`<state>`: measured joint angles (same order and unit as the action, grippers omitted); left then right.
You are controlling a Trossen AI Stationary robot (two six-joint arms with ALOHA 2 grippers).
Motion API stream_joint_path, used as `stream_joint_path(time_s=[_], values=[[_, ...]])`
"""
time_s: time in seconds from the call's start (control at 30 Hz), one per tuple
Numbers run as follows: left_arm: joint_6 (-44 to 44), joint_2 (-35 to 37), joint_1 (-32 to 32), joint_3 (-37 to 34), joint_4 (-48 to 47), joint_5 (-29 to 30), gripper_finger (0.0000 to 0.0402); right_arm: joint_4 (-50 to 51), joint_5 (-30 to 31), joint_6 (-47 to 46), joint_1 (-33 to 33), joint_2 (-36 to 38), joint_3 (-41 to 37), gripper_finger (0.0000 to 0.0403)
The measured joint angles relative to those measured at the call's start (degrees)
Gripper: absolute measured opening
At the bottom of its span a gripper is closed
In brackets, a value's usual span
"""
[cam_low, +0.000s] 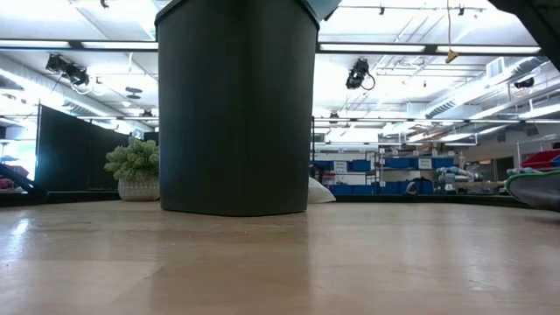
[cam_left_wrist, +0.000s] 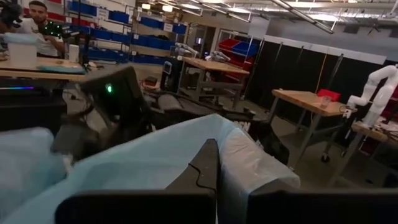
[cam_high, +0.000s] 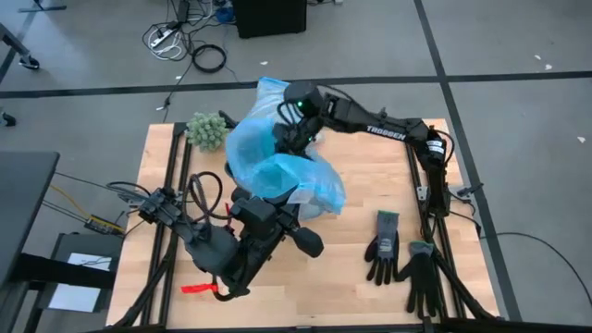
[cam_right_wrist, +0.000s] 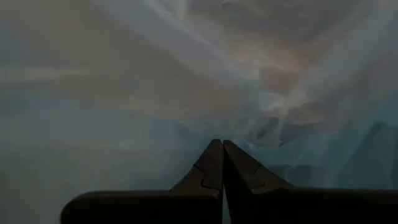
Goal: Place trash/remove bag and relplace
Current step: Insert the new blue trash bag into the trash bin
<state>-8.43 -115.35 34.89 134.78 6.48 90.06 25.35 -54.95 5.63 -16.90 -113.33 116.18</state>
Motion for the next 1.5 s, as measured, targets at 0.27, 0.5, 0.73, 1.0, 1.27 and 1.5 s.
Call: stream_joint_path(time_s=[0.27,0.5,0.73,1.0,1.27,1.5], values=[[-0.5,0.02,0.0,0.0,0.4,-0.02,0.001,7.66,3.99,6.52,4.24,-0.01,0.02,0.0],[-0.54,0.02,0.0,0.0,0.38,-0.02,0.001,16.28,11.5,12.87,6.39,-0.01,-0.01,0.0],[-0.42,0.02,0.12,0.0,0.35,0.05,0.0011,18.4,11.74,13.14,7.71,0.02,-2.57,0.0],[-0.37,0.0,1.54,0.0,0.61,-0.1,0.0011,18.13,12.87,10.4,7.95,0.86,-2.39,0.0],[-2.0,0.11,4.16,0.0,1.91,-0.19,0.0011,22.04,27.99,1.83,7.42,2.07,2.1,0.0001],[-9.07,0.22,3.97,0.0,1.27,-0.15,0.001,20.15,26.78,4.95,7.47,3.36,2.21,0.0017]])
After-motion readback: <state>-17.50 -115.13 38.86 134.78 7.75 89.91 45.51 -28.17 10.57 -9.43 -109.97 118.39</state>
